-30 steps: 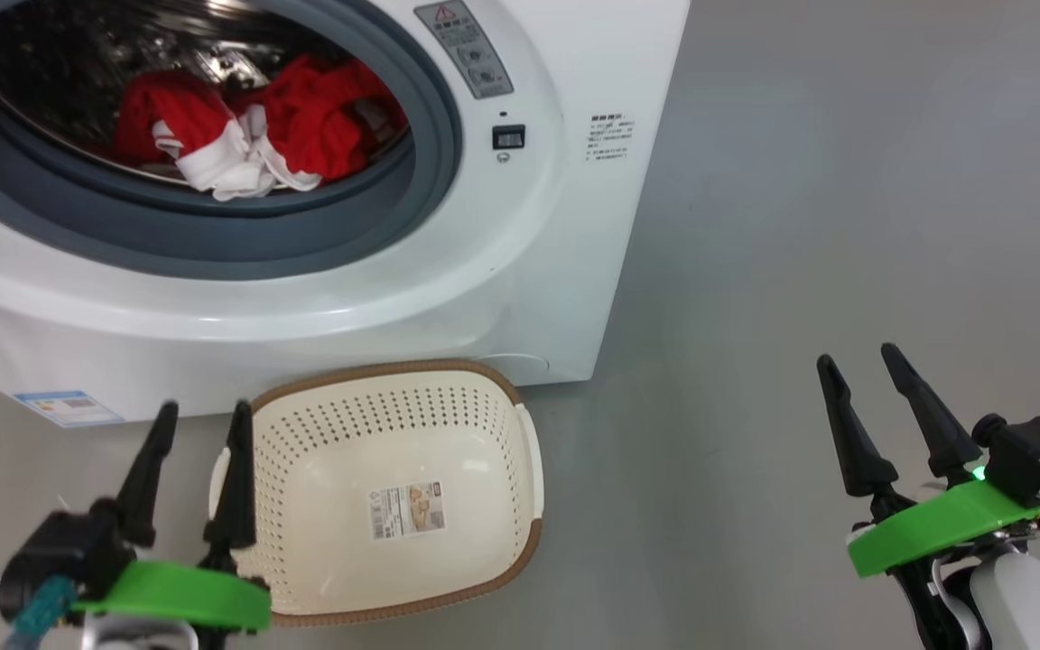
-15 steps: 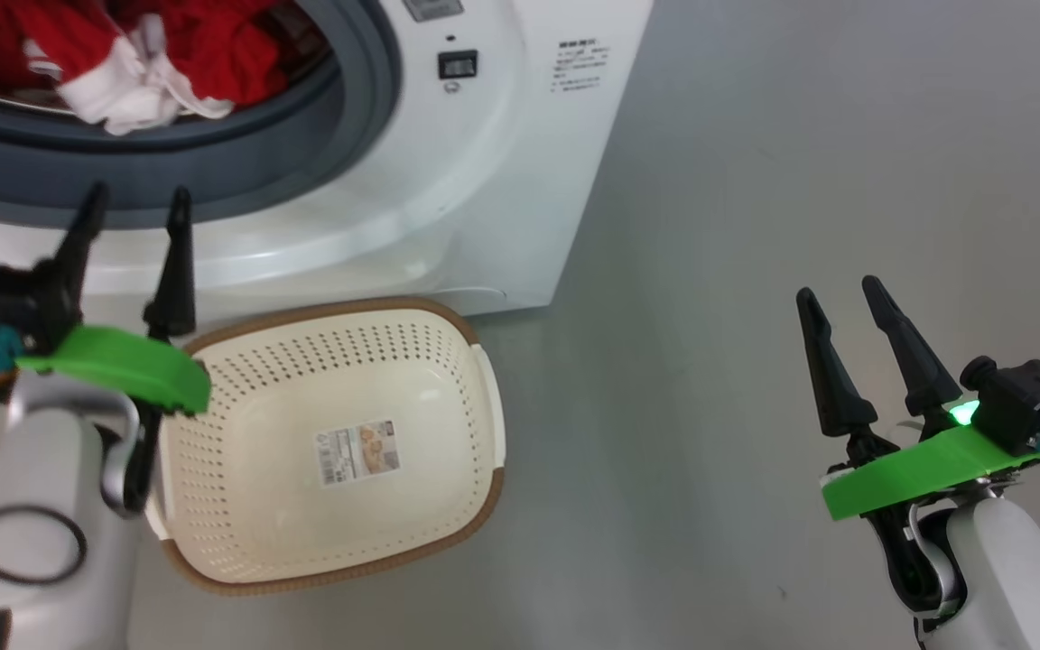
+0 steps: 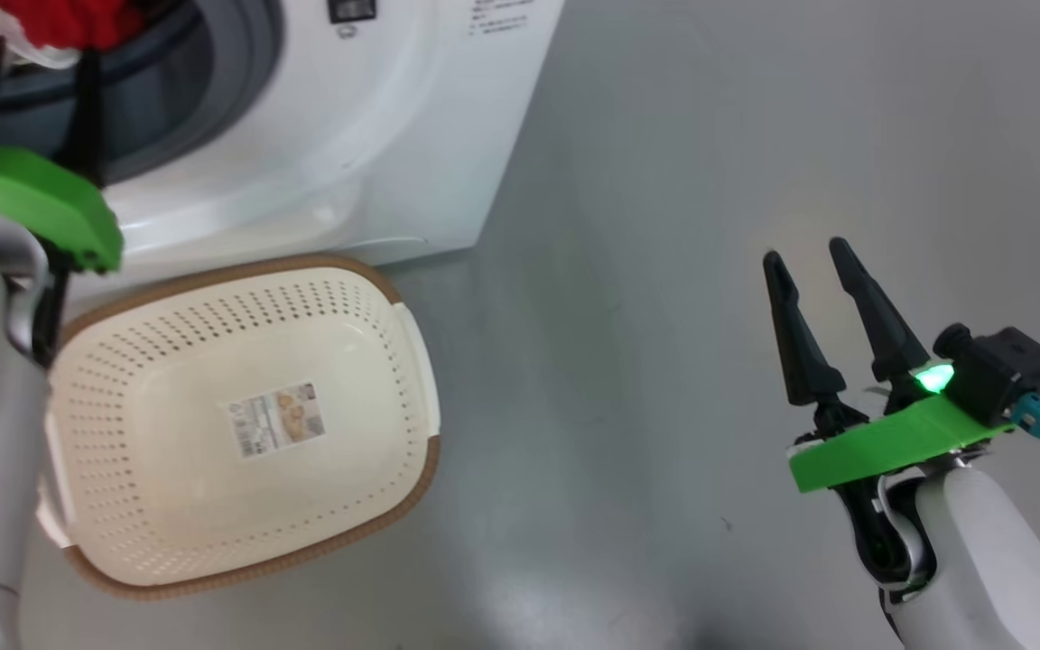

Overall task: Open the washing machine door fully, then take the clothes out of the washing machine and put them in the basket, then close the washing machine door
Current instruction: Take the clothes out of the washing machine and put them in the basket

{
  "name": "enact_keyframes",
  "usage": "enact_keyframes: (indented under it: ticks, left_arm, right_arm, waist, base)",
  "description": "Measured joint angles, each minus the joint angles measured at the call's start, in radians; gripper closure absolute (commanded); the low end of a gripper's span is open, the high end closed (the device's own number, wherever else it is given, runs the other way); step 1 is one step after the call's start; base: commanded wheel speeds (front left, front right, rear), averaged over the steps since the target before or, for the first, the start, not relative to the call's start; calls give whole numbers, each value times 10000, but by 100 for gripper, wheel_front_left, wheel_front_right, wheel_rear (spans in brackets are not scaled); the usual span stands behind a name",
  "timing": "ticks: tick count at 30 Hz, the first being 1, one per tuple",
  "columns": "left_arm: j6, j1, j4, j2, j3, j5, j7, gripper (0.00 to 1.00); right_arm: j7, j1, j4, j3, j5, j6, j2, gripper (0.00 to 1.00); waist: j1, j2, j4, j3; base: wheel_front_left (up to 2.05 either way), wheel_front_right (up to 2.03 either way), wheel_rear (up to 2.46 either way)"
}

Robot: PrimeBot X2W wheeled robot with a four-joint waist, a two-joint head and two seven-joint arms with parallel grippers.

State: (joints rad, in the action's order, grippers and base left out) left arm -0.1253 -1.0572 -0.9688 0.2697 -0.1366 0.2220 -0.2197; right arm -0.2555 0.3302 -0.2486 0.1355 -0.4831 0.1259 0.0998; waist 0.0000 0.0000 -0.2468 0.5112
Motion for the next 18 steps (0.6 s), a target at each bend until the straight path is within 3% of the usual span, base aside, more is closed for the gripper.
enact_keyframes:
  ticks: [18]
  left_arm:
    - [17,-2374,-2464,813,-865,-267,230,0]
  right_arm:
    - [0,291,92,380,-100,0,-297,0]
  waist:
    - [0,0,-925,903]
  base:
    - [0,0,0]
